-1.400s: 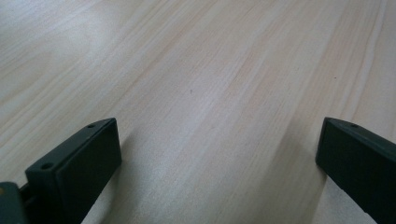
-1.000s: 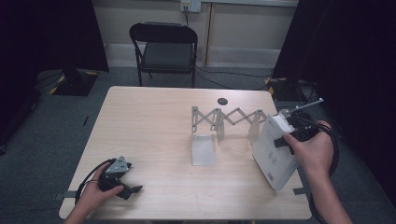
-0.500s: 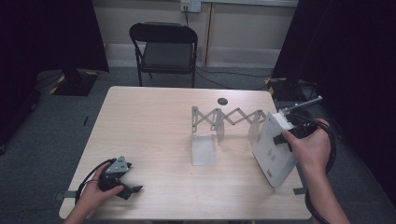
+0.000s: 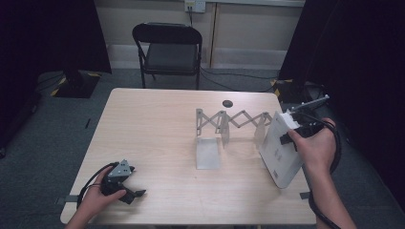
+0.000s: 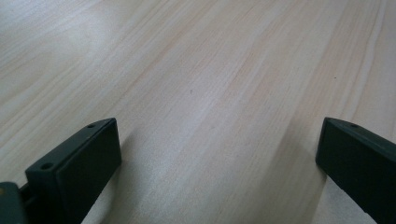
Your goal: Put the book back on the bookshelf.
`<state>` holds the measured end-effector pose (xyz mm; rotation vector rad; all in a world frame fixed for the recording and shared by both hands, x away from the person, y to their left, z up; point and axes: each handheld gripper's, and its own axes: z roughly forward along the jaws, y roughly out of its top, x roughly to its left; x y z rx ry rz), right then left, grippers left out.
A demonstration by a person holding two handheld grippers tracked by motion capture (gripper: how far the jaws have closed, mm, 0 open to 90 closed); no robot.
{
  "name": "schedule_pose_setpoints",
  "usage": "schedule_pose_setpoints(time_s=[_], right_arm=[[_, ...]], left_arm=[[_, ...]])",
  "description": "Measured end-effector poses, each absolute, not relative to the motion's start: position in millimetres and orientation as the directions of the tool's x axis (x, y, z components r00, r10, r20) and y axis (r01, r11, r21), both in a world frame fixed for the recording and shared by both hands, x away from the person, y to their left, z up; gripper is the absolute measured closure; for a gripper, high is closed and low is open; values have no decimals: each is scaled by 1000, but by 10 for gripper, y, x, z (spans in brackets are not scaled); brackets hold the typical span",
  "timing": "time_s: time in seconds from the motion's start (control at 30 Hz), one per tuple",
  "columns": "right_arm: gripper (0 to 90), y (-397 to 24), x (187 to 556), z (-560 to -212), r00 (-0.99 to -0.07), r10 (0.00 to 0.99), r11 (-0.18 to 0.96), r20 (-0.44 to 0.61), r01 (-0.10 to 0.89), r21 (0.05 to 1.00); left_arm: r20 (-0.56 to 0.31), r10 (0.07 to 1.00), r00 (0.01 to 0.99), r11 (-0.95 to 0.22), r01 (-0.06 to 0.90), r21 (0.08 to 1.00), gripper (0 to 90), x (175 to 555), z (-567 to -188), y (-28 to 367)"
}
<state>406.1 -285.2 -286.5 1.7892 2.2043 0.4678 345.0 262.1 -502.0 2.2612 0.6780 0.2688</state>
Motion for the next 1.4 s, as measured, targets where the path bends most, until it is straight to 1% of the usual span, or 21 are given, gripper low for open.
schedule_pose_setpoints(time_s=[0.4,0.7,1.1,1.4], right_arm=[[531,-2883,4126,-2889,-181,983,161,10,896,414],[531,-2891,4165,-2900,-172,985,160,-8,900,406],[531,-2912,4197,-2909,-143,990,127,8,900,417],[531,-2923,4228,-2911,-137,991,125,-1,900,417]], left_arm=[[-13,546,838,-581,389,715,0,3450,-5020,2621],[-12,546,838,-581,389,715,0,3450,-5020,2621],[-12,546,838,-581,389,715,0,3450,-5020,2621],[-13,546,838,-581,389,715,0,3450,-5020,2621]])
